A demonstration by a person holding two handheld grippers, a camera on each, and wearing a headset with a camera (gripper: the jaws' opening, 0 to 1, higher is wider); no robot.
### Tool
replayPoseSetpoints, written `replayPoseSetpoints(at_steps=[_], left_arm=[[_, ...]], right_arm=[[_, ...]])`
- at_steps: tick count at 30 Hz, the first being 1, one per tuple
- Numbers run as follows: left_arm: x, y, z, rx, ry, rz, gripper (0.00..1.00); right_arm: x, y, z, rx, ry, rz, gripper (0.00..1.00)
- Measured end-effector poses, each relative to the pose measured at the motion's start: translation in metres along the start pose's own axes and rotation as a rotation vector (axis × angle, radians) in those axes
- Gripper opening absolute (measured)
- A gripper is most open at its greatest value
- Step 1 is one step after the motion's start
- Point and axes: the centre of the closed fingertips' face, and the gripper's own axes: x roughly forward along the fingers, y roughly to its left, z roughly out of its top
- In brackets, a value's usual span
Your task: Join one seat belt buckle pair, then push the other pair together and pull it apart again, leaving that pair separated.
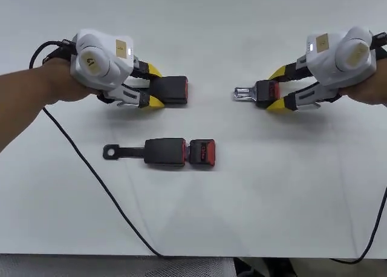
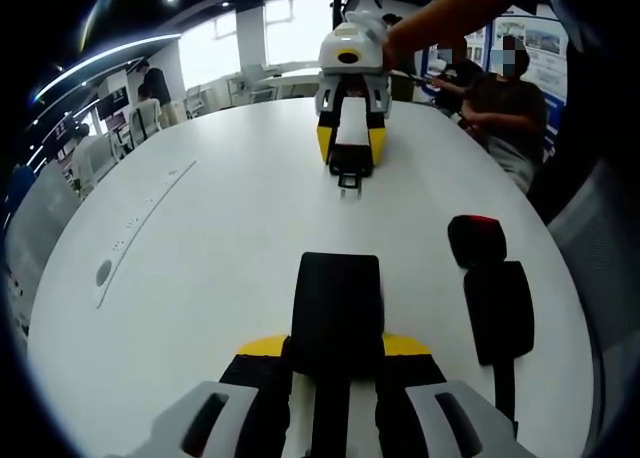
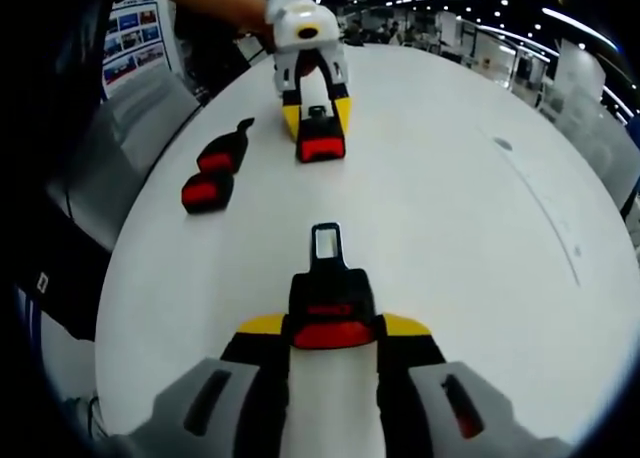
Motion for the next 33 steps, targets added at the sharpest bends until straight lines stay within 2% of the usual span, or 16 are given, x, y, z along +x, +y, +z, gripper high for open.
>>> replayPoseSetpoints(at_steps=[10, 18, 31, 33], left_arm=[[-0.001, 0.000, 0.000, -0.002, 0.005, 0.001, 0.33], [0.000, 0.000, 0.001, -0.003, 0.007, 0.001, 0.33], [0.000, 0.001, 0.001, -0.006, 0.011, 0.001, 0.33], [0.000, 0.001, 0.001, -0.003, 0.015, 0.001, 0.33]], right_arm=[[0.011, 0.009, 0.017, 0.006, -0.055, -0.007, 0.33], [0.017, 0.014, 0.027, 0.007, -0.076, -0.003, 0.33], [0.036, 0.014, 0.054, 0.005, -0.116, 0.007, 0.33], [0.038, 0.013, 0.058, 0.027, -0.121, 0.007, 0.33]])
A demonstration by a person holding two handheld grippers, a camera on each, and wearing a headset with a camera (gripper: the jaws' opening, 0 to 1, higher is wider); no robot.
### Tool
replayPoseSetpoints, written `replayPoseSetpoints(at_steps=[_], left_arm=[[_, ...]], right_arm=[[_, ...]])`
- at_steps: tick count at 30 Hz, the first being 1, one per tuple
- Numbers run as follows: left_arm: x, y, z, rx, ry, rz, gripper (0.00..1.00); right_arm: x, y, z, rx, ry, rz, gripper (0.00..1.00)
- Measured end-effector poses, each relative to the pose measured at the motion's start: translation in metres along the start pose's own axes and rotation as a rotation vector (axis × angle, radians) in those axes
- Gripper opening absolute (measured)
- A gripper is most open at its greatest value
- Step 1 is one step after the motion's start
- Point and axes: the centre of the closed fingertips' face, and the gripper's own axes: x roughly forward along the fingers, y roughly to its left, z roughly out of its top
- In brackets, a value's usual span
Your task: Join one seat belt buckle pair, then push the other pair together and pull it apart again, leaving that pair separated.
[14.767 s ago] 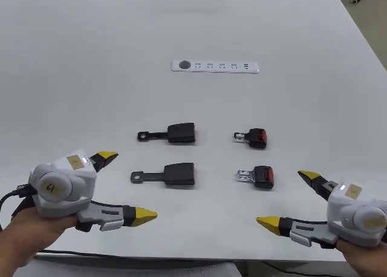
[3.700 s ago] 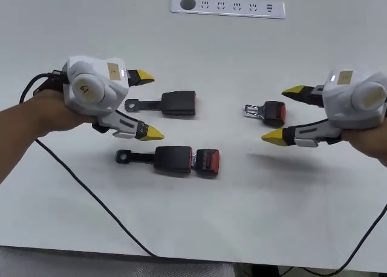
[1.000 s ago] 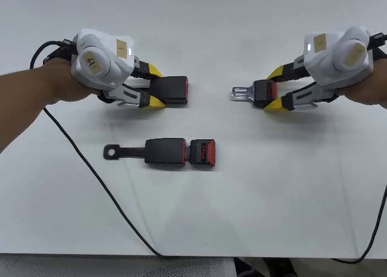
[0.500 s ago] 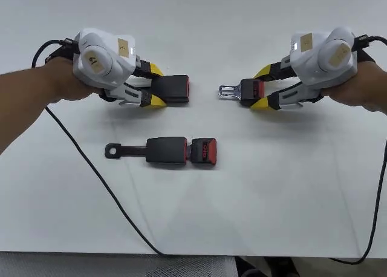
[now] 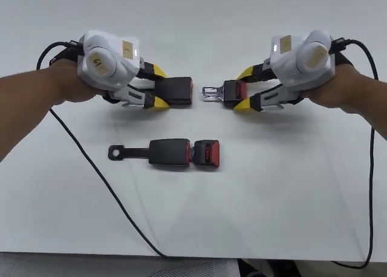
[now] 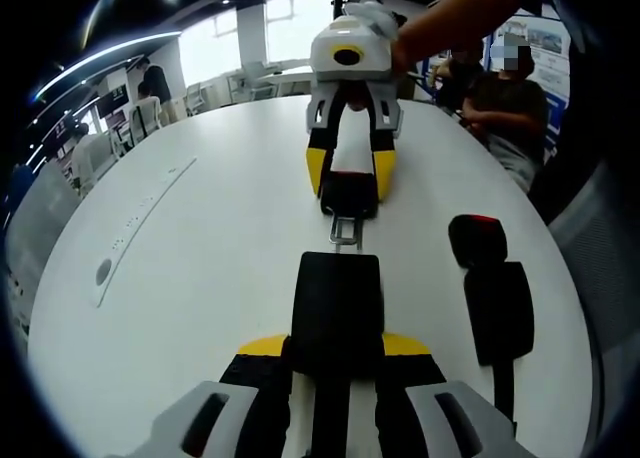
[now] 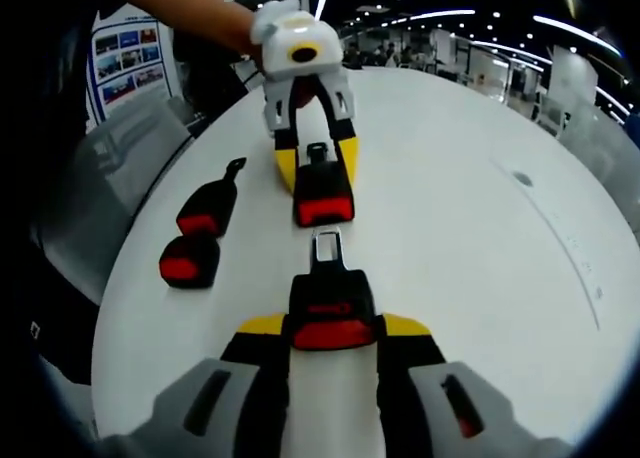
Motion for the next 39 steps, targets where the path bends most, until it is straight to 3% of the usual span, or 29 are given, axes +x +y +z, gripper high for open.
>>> replayPoseSetpoints(at_steps=[18, 27, 28, 39], left_arm=[[0.001, 0.000, 0.000, -0.003, 0.008, 0.000, 0.33], [0.001, 0.000, 0.000, -0.009, 0.015, 0.003, 0.33], [0.001, 0.000, 0.000, -0.006, 0.017, 0.002, 0.33], [0.002, 0.000, 0.000, -0.006, 0.027, -0.001, 0.33]], right_arm=[[0.014, -0.001, 0.012, -0.036, 0.057, 0.007, 0.33], [0.026, -0.001, 0.021, -0.020, 0.051, 0.001, 0.33], [0.027, -0.001, 0.020, -0.044, 0.058, 0.002, 0.33], [0.029, 0.003, 0.022, -0.034, 0.057, 0.003, 0.32]])
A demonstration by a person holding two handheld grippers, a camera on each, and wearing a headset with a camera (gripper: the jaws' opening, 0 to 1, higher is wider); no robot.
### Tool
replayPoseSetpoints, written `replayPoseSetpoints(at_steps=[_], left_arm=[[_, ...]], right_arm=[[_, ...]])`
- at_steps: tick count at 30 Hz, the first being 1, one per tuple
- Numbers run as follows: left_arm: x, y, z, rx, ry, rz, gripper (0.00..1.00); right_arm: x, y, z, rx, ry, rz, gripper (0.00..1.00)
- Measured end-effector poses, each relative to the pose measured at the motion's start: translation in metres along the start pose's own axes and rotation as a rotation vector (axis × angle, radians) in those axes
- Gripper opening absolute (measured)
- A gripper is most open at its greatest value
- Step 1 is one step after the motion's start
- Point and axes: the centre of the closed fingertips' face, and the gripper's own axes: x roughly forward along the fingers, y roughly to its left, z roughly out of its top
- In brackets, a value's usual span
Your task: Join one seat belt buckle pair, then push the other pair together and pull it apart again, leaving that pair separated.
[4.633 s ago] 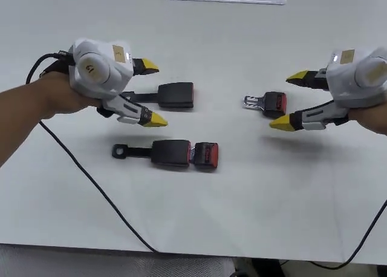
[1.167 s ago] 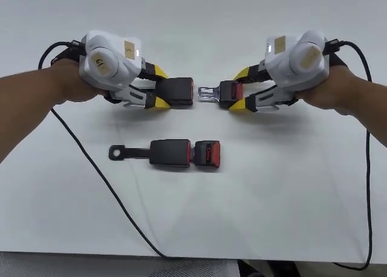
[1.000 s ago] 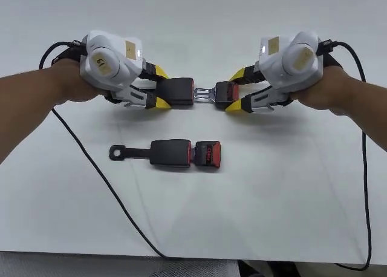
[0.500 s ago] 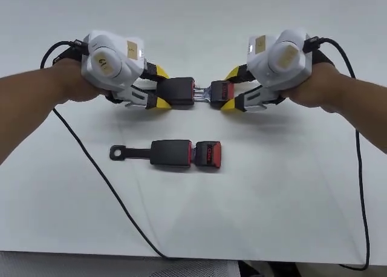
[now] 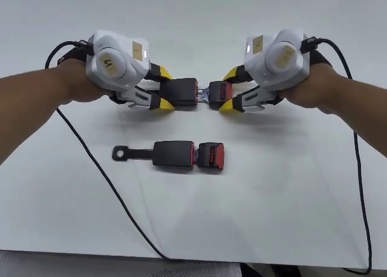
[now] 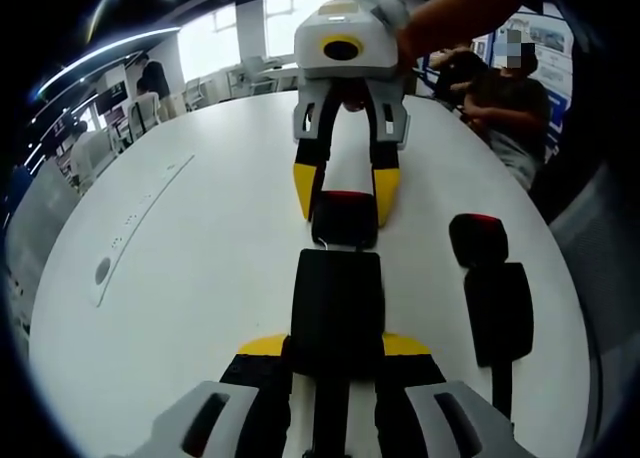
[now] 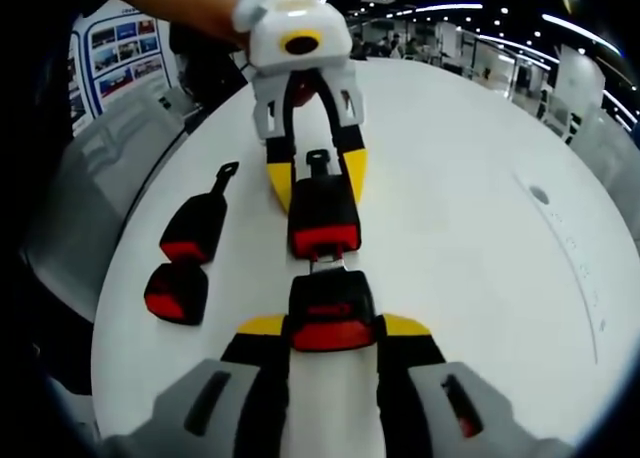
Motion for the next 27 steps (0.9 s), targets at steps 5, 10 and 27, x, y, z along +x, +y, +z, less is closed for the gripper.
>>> replayPoseSetpoints(at_steps=[5, 10, 27], left_arm=[[0.000, 0.000, 0.000, 0.003, 0.009, -0.001, 0.32], [0.000, 0.000, 0.000, 0.010, 0.016, -0.003, 0.32], [-0.001, -0.001, 0.001, 0.031, 0.044, -0.022, 0.32]], right_arm=[[0.002, -0.001, 0.004, 0.015, -0.007, -0.007, 0.32], [0.008, -0.002, 0.011, 0.029, -0.013, -0.011, 0.32], [0.007, -0.004, 0.012, 0.057, 0.026, -0.034, 0.32]])
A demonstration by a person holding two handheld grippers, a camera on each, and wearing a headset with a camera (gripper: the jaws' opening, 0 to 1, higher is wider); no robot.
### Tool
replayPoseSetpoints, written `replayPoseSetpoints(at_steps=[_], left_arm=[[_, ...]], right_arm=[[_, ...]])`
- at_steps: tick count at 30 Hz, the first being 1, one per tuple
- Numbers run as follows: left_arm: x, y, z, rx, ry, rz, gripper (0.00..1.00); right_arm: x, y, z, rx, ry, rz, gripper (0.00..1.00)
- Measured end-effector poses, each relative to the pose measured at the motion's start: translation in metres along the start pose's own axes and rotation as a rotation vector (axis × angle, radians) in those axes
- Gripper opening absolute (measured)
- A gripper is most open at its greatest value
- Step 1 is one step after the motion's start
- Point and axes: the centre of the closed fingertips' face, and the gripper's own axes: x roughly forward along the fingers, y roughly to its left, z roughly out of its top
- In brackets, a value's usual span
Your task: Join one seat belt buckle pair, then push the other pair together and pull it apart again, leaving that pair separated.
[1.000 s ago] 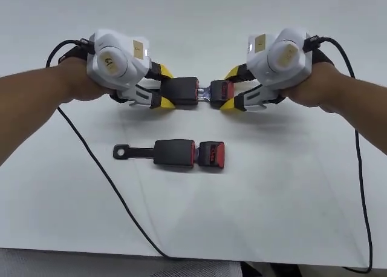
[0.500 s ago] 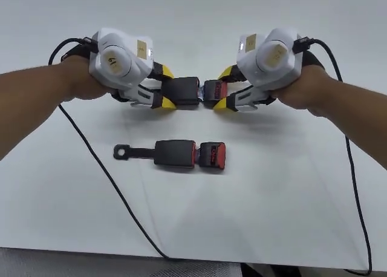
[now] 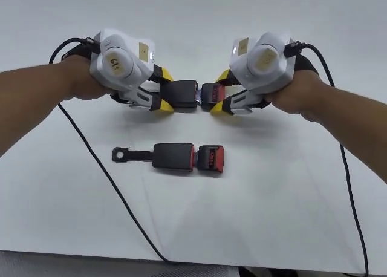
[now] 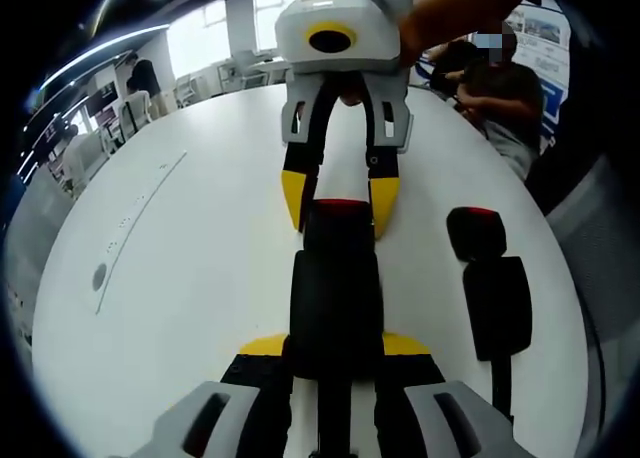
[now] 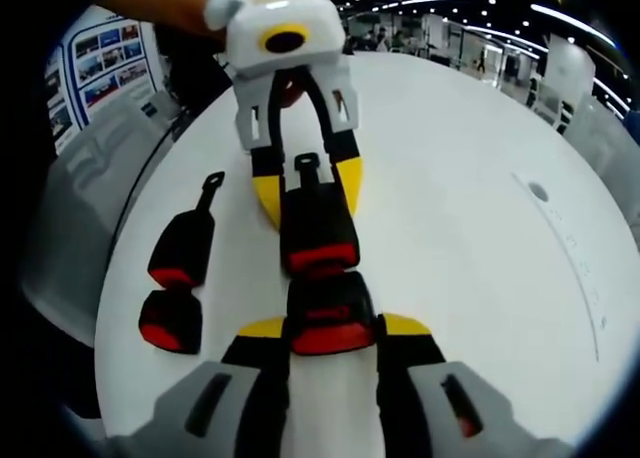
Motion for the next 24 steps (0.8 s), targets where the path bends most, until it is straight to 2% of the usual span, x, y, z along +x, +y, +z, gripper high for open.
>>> replayPoseSetpoints(at_steps=[24], left_arm=[[0.0012, -0.0003, 0.0006, 0.008, 0.011, -0.005, 0.32]], right_arm=[[-0.0009, -0.0020, 0.0003, -0.009, 0.012, 0.002, 0.33]])
